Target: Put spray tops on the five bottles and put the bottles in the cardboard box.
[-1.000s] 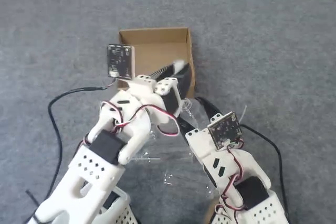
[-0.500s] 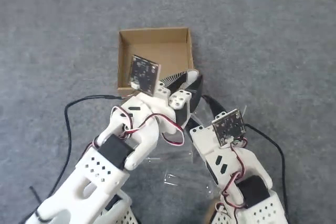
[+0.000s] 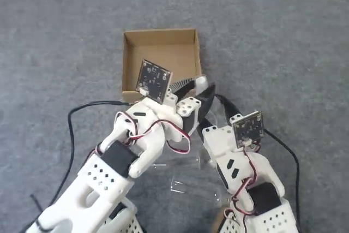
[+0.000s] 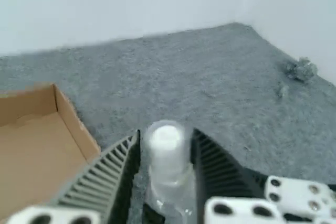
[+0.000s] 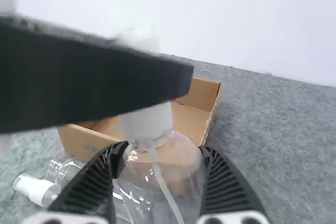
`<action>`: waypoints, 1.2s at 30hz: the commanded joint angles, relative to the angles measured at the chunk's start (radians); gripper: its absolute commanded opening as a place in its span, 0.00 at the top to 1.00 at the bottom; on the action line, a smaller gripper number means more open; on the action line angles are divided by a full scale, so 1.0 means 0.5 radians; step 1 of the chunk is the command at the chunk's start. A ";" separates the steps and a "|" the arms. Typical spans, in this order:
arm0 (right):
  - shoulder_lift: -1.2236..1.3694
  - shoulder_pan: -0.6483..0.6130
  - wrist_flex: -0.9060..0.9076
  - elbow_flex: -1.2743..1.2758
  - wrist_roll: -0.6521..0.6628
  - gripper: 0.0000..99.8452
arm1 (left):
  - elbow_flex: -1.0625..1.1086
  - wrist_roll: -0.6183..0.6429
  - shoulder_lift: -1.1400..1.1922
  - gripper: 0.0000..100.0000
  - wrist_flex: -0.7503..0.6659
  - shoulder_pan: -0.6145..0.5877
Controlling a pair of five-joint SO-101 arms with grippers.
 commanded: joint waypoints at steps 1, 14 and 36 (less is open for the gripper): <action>-0.051 0.041 -0.084 -0.028 -0.034 0.99 | -0.106 -0.028 -0.037 0.81 0.203 0.003; -0.051 0.041 -0.084 -0.028 -0.034 0.99 | -0.201 -0.028 -0.040 0.80 0.356 0.003; -0.041 0.029 -0.204 0.058 -0.018 0.99 | -0.192 -0.021 -0.635 0.74 0.522 -0.071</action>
